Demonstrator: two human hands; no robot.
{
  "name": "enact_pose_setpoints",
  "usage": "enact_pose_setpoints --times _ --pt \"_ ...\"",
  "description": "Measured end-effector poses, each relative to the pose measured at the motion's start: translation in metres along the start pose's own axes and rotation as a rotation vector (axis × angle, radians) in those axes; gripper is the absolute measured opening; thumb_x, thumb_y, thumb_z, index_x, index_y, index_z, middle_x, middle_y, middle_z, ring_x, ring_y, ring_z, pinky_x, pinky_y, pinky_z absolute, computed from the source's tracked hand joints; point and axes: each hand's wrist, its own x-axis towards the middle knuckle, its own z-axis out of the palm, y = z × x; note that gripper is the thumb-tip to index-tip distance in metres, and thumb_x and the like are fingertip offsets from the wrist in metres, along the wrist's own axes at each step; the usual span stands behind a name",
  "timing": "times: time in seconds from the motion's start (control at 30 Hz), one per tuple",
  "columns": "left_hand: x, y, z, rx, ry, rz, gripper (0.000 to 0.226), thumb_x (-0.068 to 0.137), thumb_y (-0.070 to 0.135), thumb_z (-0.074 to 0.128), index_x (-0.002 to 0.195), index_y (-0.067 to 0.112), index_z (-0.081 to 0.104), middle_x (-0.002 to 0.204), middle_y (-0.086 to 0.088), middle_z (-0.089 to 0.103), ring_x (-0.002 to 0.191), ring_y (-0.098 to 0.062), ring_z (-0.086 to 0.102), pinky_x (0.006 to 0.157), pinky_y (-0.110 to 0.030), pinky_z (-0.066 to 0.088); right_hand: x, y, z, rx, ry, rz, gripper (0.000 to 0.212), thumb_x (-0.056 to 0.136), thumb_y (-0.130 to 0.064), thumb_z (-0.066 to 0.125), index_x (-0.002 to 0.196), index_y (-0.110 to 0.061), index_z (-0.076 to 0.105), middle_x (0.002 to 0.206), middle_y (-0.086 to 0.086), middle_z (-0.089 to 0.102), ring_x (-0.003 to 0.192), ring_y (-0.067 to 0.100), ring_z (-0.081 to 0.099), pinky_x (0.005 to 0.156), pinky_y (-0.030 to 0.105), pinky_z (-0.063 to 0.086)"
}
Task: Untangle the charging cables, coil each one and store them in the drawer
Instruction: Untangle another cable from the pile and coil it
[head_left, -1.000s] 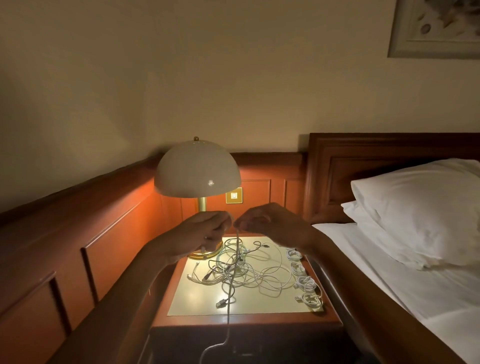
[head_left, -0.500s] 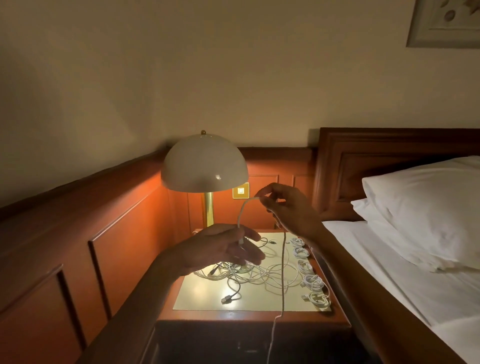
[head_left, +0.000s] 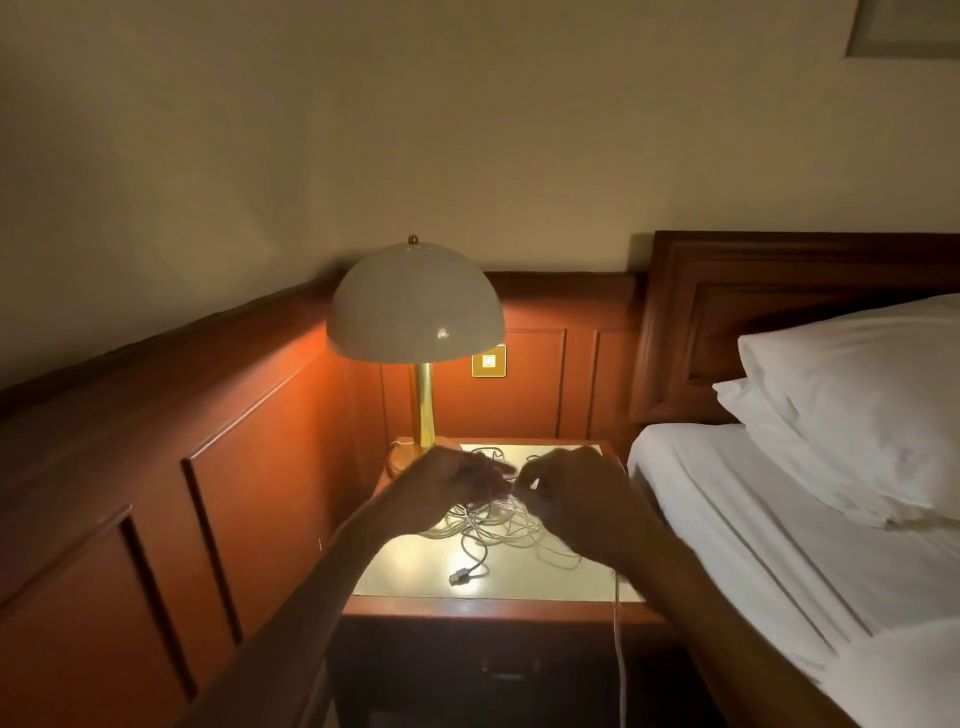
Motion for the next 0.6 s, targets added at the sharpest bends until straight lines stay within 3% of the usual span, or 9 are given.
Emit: enact_pose_setpoints --times 0.07,0.17,0.23,0.3,0.37,0.43,0.5,0.53,0.6 --pt "-0.011 0.013 0.003 -0.137 -0.224 -0.032 0.028 0.104 0.012 0.041 0.102 -0.003 0.065 0.085 0.002 0.072 0.083 -0.014 0.070 0.081 -0.027 0.055 0.016 0.005 -0.036 0.097 -0.073 -0.087 0.011 0.091 -0.032 0.071 0.094 -0.024 0.078 0.073 -0.015 0.071 0.068 0.003 0.066 0.074 0.023 0.052" --pt "-0.023 0.028 0.003 -0.387 -0.365 -0.025 0.036 0.107 0.023 0.030 0.091 0.010 0.060 0.066 0.004 0.056 0.062 -0.008 0.054 0.069 -0.025 0.046 0.030 0.008 -0.058 0.468 -0.230 -0.141 0.008 0.086 -0.021 0.077 0.091 -0.015 0.079 0.066 -0.004 0.072 0.055 0.004 0.060 0.055 0.016 0.045" --pt "-0.027 0.032 0.002 -0.542 -0.496 -0.036 0.038 0.107 0.019 0.027 0.092 0.011 0.061 0.063 0.005 0.053 0.058 -0.007 0.050 0.065 -0.025 0.045 0.029 0.013 -0.043 0.762 -0.280 -0.105 0.010 0.083 -0.011 0.077 0.093 -0.008 0.077 0.068 0.004 0.070 0.048 0.006 0.050 0.045 0.017 0.034" --pt "-0.027 0.034 0.004 -0.830 -0.589 -0.028 0.034 0.106 0.017 0.032 0.098 0.009 0.064 0.067 0.005 0.058 0.062 -0.008 0.055 0.067 -0.024 0.047 0.026 0.021 -0.012 1.000 -0.230 -0.004 0.010 0.079 -0.016 0.077 0.089 -0.013 0.078 0.071 0.006 0.068 0.047 0.011 0.041 0.046 0.022 0.025" --pt "-0.025 0.036 0.011 -1.242 -0.447 -0.069 0.015 0.097 0.010 0.056 0.102 0.000 0.067 0.075 -0.003 0.066 0.069 -0.013 0.064 0.069 -0.027 0.053 0.017 0.026 0.021 1.212 -0.146 0.158 0.013 0.075 -0.027 0.077 0.085 -0.019 0.079 0.073 0.004 0.064 0.047 0.013 0.037 0.050 0.025 0.021" --pt "-0.020 0.030 0.021 -1.481 -0.047 -0.132 0.030 0.075 0.002 0.080 0.102 -0.005 0.070 0.086 -0.011 0.072 0.076 -0.019 0.072 0.068 -0.031 0.061 -0.002 0.021 0.051 1.286 -0.116 0.223 0.017 0.080 -0.027 0.075 0.094 -0.018 0.079 0.072 0.002 0.063 0.047 0.011 0.037 0.047 0.023 0.022" --pt "-0.016 0.023 0.033 -1.404 0.254 -0.109 0.027 0.086 0.008 0.068 0.111 -0.002 0.065 0.104 -0.014 0.073 0.094 -0.022 0.073 0.079 -0.032 0.061 -0.022 0.011 0.069 1.201 -0.113 0.263 0.018 0.093 -0.026 0.067 0.105 -0.018 0.077 0.070 0.002 0.063 0.045 0.011 0.039 0.041 0.024 0.027" --pt "-0.013 0.016 0.040 -1.262 0.347 -0.088 0.025 0.094 0.014 0.058 0.114 0.000 0.064 0.110 -0.013 0.073 0.103 -0.024 0.071 0.086 -0.032 0.059 -0.028 0.007 0.072 1.108 -0.102 0.269 0.018 0.097 -0.026 0.064 0.108 -0.018 0.075 0.067 0.002 0.064 0.044 0.012 0.043 0.040 0.025 0.033" --pt "-0.007 -0.002 0.051 -0.844 0.521 -0.075 0.025 0.095 0.026 0.059 0.111 0.009 0.068 0.113 -0.011 0.073 0.110 -0.026 0.068 0.094 -0.037 0.056 -0.029 0.008 0.070 0.762 -0.090 0.191 0.018 0.099 -0.025 0.061 0.108 -0.018 0.074 0.066 0.001 0.068 0.044 0.012 0.055 0.044 0.027 0.047"
